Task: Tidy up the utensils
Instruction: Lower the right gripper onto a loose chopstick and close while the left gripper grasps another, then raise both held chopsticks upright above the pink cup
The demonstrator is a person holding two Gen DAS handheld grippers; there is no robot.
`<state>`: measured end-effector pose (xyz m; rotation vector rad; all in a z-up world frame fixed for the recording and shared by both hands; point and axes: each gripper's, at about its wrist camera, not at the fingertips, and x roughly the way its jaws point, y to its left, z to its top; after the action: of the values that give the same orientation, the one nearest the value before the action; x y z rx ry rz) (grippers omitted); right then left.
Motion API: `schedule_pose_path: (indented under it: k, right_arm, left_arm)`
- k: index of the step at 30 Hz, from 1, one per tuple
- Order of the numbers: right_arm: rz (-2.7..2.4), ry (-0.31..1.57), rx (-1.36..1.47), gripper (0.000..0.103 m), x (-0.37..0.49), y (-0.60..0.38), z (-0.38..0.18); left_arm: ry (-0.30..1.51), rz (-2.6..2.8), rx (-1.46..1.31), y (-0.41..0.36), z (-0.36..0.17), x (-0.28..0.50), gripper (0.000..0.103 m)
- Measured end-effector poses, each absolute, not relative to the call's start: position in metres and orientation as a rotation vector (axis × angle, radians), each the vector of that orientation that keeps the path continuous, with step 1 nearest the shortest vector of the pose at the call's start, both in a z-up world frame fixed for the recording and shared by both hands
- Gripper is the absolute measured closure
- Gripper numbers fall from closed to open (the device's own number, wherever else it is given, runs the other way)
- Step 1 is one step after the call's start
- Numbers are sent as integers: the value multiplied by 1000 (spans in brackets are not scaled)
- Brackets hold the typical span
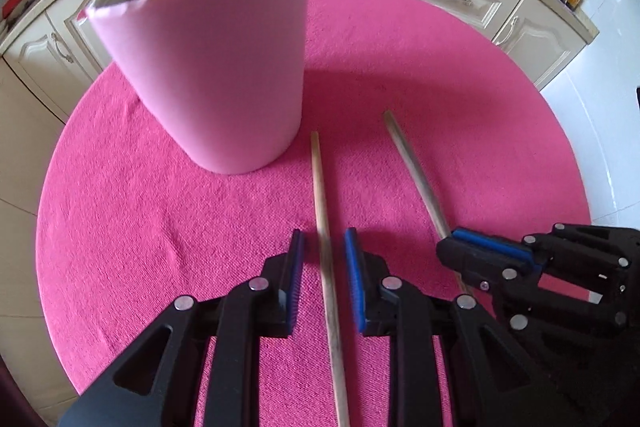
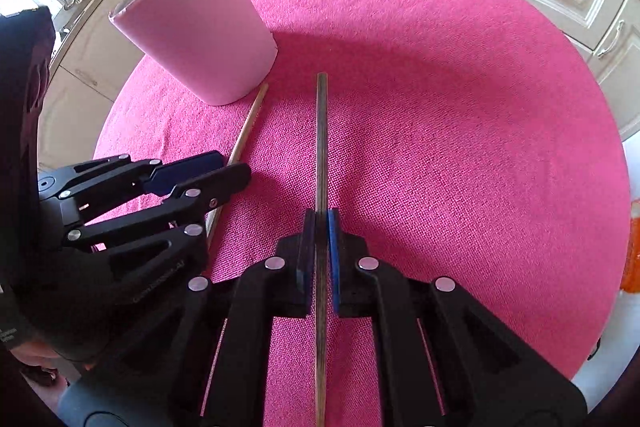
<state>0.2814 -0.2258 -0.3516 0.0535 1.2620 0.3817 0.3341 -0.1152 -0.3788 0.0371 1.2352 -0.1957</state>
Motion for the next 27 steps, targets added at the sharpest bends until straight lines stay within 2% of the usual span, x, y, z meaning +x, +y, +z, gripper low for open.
schedule_pose_path:
  k: [2,7,15,27]
  right_arm:
    - [382,1273,47,96,281,-223,-353]
    - [375,1293,35,96,284,-219,-355]
    - [378,1243,131,96,283,-235,-347]
    - [383,979,354,96,253,-258,-291]
  left_arm:
    - [1227,-191,82,-122,-380,334,82]
    - [1222,-190,48,-116,-381,336,96]
    - [1118,-215,-127,-88,-357,319,97]
    - [879,-269,-211,-64,-299,277,97]
